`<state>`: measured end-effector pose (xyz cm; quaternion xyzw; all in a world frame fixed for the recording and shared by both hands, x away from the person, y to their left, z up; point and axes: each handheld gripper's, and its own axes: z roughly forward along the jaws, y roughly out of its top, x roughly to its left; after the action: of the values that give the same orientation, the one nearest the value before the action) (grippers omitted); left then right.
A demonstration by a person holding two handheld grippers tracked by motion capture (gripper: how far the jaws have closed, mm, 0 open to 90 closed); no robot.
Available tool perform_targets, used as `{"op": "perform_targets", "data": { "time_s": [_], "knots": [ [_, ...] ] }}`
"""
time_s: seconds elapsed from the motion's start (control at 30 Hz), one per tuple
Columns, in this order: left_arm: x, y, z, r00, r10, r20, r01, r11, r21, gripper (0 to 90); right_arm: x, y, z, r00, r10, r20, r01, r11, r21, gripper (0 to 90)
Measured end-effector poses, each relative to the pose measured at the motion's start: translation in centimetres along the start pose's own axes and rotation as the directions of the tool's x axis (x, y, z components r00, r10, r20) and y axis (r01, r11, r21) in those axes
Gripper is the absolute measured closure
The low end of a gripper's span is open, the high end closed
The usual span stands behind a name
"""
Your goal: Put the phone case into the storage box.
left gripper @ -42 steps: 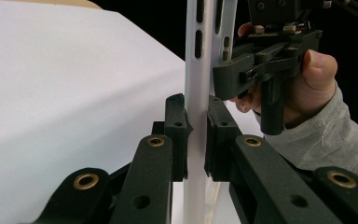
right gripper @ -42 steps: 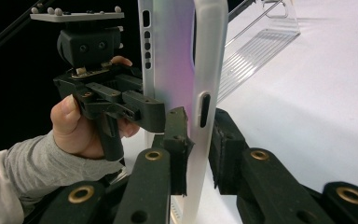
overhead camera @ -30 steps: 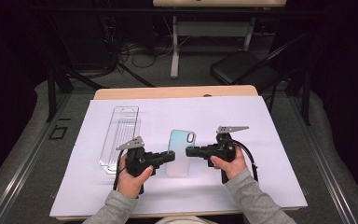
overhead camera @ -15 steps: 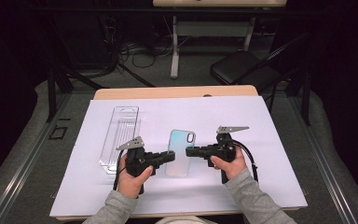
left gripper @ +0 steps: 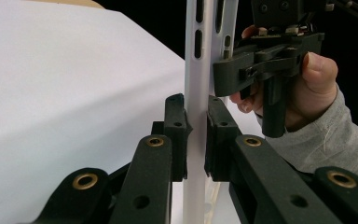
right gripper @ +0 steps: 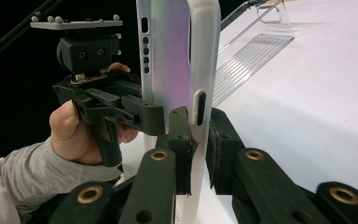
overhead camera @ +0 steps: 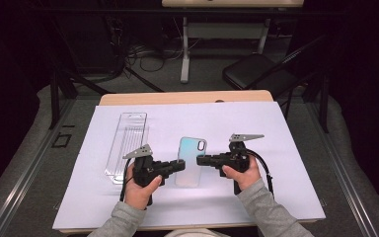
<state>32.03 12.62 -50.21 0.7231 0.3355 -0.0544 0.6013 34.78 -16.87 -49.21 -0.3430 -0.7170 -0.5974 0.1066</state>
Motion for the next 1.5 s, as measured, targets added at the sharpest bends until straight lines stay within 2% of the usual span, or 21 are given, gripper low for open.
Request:
{"op": "perform_targets", "data": {
  "time_s": [0.43,0.6,0.7,0.83,1.0,1.17,1.5],
  "knots": [
    [0.09,-0.03,0.00,1.0000,-0.001,-0.001,0.001,1.0000,-0.001,81.4,0.04,-0.07,0.04,1.0000,0.007,0.007,-0.007,1.000,-0.008,81.9],
    [0.09,-0.01,0.04,0.9998,0.007,-0.018,-0.007,1.0000,0.005,80.1,0.05,-0.09,0.10,0.9999,0.012,0.012,-0.012,1.000,-0.014,82.0],
    [0.07,0.01,0.08,0.9996,0.015,-0.023,-0.015,0.9999,0.002,75.1,-0.01,-0.09,0.09,0.9997,0.013,0.020,-0.012,1.000,-0.019,82.0],
    [0.14,0.01,0.13,0.9978,0.036,-0.055,-0.037,0.9993,-0.002,66.5,-0.05,-0.05,-0.05,0.9996,0.017,0.024,-0.017,1.000,-0.023,82.0],
    [0.22,0.07,0.01,0.9975,0.033,-0.062,-0.034,0.9993,-0.015,62.3,-0.09,-0.03,-0.16,0.9989,0.003,0.048,-0.002,1.000,-0.018,82.0],
    [0.23,0.08,-0.05,0.9939,0.058,-0.094,-0.060,0.9981,-0.016,59.0,-0.07,-0.09,-0.11,0.9965,-0.019,0.081,0.021,1.000,-0.020,82.0],
    [0.37,0.17,-0.27,0.9909,0.065,-0.117,-0.069,0.9971,-0.032,55.0,-0.12,-0.15,-0.22,0.9898,-0.051,0.133,0.054,0.998,-0.017,82.0]
  ]
}}
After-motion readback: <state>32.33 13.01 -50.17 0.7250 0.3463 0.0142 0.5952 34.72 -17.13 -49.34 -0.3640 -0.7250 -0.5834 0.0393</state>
